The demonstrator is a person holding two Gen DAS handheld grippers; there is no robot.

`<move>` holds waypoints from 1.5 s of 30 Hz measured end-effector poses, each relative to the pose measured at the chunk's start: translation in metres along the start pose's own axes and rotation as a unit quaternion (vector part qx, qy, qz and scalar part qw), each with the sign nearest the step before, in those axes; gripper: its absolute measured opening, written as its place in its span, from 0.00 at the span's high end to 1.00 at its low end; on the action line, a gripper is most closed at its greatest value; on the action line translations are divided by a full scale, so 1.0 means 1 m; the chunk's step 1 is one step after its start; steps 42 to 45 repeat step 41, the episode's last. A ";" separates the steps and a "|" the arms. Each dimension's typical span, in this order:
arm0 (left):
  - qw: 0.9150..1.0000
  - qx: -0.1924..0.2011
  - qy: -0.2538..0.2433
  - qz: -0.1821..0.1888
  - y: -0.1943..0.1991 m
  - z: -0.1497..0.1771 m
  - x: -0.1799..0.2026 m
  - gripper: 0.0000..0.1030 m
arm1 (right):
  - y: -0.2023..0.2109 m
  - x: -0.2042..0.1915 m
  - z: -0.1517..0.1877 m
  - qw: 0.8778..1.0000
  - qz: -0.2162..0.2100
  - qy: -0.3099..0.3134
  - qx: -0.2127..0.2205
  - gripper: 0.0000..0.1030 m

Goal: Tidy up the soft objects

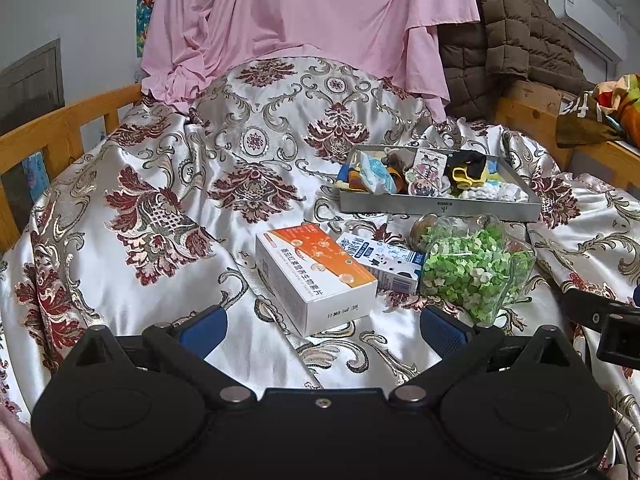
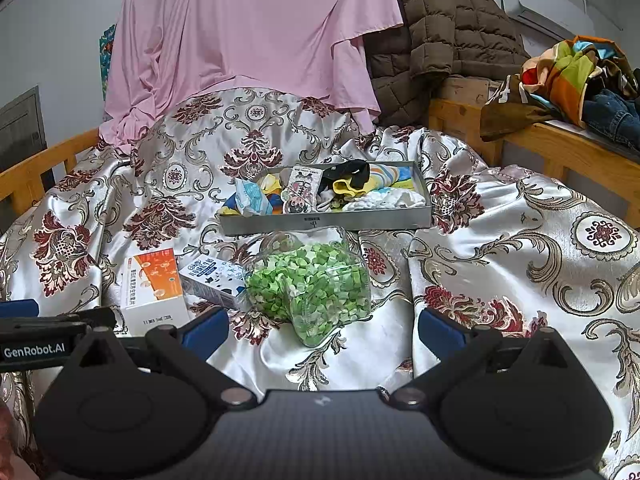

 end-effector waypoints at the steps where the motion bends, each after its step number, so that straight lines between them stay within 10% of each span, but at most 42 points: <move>1: 1.000 0.001 -0.001 -0.003 0.000 0.000 0.002 0.01 | 0.000 0.000 0.000 1.000 0.000 0.000 0.000 0.00; 45: 1.000 0.006 0.010 -0.002 0.003 -0.002 -0.003 0.01 | 0.000 -0.001 0.001 1.000 0.002 0.000 -0.001 0.00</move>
Point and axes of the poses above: each gripper's, at about its wrist camera, not at the fingertips, and y roughly against the way its jaws point, x to its right, z to its underside, the point moved 8 cm from there along -y, roughly the way its jaws point, and after that the axes turned 8 degrees about -z, right-handed, at the moved point
